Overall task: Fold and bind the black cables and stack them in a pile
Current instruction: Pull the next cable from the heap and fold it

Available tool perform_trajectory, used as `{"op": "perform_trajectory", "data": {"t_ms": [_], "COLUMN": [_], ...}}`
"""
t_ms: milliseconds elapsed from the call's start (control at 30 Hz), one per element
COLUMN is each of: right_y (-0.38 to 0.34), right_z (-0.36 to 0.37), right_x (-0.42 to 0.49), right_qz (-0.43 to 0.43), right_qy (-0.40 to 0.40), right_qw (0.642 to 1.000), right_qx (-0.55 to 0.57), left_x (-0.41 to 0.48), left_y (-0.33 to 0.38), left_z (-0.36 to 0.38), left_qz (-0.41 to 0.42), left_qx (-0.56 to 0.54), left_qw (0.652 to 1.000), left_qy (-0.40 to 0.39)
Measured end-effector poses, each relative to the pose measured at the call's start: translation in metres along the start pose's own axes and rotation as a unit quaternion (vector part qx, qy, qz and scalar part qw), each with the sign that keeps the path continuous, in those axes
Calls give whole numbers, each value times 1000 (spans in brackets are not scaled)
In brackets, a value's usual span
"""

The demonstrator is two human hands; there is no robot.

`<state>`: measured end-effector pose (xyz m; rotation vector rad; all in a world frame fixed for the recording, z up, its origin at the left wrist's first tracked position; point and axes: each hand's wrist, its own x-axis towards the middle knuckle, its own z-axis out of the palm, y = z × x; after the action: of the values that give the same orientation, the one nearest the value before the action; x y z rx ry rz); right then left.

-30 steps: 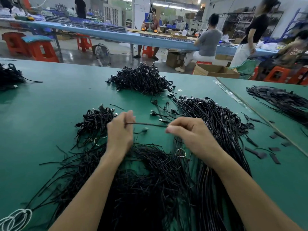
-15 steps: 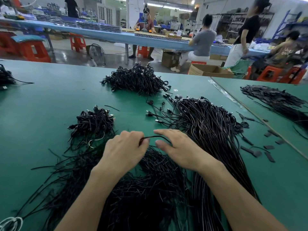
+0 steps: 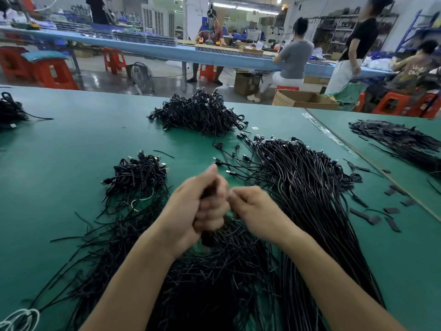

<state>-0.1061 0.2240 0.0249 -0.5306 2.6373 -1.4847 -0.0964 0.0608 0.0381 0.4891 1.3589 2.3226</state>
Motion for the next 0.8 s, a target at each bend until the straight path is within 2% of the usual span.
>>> {"op": "perform_trajectory", "data": {"t_ms": [67,100,133,200,267,300,400,467,533,600,700,800], "right_y": [-2,-4,-7,-12,-17,-19,-23,-23,-23,-22,-18,-22], "right_z": [4,5,6,4,-3,-7,-21,-24,-23,-18,-7,-3], "right_x": [-6,-8,-9,-10,-10,-10,-7,-3,0,1,-4,-10], "right_qz": [13,16,13,-7,-30,-38,-61,-81,-90,-77,-32,-13], "right_qy": [-55,-77,-91,-81,-40,-19,20,37,56,55,21,-51], "right_qw": [996,993,990,986,989,991,995,996,992,990,998,995], "right_qx": [-63,-85,-109,-147,-138,-125,-78,-14,63,108,46,-83], "left_x": [6,9,11,14,12,10,3,-2,-6,-6,-4,2], "left_y": [-1,-4,-8,-17,-21,-20,-12,-7,-2,2,5,1], "left_z": [-4,-7,-9,-13,-13,-12,-4,-3,-3,-4,-5,-11], "left_qz": [51,73,89,104,79,48,-55,-93,-109,-92,-37,50], "left_qx": [-93,-83,-38,155,343,376,295,253,175,48,-99,-162], "left_qw": [992,988,984,961,916,911,950,962,978,993,994,984], "left_qy": [65,107,148,207,192,164,85,48,-8,-52,-36,56]}}
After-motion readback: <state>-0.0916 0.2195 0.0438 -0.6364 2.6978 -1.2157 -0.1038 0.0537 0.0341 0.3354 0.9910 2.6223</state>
